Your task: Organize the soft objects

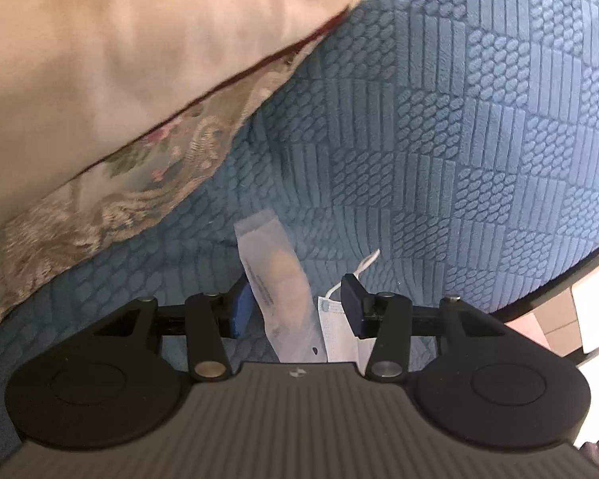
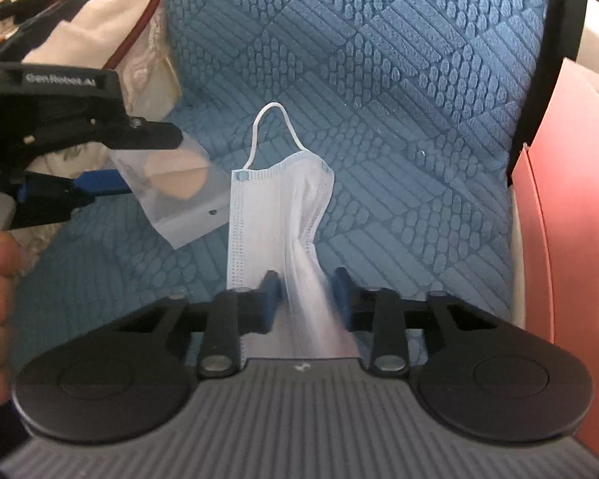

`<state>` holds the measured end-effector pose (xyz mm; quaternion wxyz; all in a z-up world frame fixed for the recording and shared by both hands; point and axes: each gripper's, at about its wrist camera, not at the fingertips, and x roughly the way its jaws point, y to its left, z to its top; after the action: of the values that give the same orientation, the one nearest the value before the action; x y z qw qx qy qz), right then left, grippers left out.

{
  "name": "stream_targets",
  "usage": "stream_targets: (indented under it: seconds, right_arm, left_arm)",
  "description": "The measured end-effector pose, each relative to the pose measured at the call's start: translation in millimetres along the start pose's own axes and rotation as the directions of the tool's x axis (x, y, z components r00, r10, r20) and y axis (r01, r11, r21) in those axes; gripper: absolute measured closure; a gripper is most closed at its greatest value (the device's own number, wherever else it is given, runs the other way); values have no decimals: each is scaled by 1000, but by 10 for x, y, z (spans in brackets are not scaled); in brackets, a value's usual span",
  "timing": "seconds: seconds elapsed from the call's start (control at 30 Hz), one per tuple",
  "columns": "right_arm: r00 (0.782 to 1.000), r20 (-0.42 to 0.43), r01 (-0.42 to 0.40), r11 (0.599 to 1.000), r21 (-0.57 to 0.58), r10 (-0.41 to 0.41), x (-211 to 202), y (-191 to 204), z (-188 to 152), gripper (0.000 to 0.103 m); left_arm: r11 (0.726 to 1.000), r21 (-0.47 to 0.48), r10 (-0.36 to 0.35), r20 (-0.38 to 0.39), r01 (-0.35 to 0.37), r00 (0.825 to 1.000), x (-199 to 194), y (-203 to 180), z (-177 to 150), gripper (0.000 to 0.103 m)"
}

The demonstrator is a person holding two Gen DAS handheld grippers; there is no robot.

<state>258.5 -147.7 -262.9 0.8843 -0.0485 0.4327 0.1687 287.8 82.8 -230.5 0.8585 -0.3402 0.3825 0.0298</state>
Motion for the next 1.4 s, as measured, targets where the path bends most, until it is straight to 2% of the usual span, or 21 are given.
stream_targets:
  seconds: [0.13, 0.27, 0.37, 0.57, 0.63, 0.73, 0.83, 0.9, 1.0, 1.4]
  right_arm:
    - [1000, -6, -9, 1000, 3, 9, -12, 9, -7, 84]
    - [1000, -8, -11, 1000, -10, 11, -57, 36, -29, 90]
    - [1000, -10, -19, 1000, 5, 19, -89, 14, -24, 91]
    - [999, -20, -30, 999, 12, 30, -99, -6, -27, 92]
    - [999, -20, -32, 999, 13, 32, -93, -3, -33, 92]
    - [999, -21, -29, 1000, 7, 29, -82, 19, -10, 92]
    - [999, -22, -30, 999, 18, 31, -82, 2, 6, 92]
    - [999, -23, -33, 999, 27, 33, -72, -14, 16, 93]
    - [999, -18, -30, 998, 48, 31, -85, -43, 22, 93]
    - [999, 43, -37, 995, 91, 33, -371, -91, 43, 95]
  left_arm:
    - [999, 23, -23, -14, 24, 1000, 97, -37, -14, 51]
    - [997, 75, 2, 5, -2, 1000, 168, -72, -27, 51]
    - [996, 87, 23, 9, -23, 1000, 249, -64, -23, 52]
    - [994, 97, 51, 19, -53, 998, 352, -37, -54, 63]
    - [992, 112, 60, 17, -62, 998, 388, -44, -86, 76]
    - [983, 154, 92, 44, -98, 995, 403, -61, -128, 85]
    - [985, 160, 62, 29, -66, 998, 414, -69, -121, 89]
    - [985, 168, 44, 30, -49, 999, 388, -78, -106, 90]
    - [980, 186, 58, 43, -64, 997, 352, -70, -76, 91]
    - [967, 250, 45, 8, -45, 999, 77, -111, -62, 91]
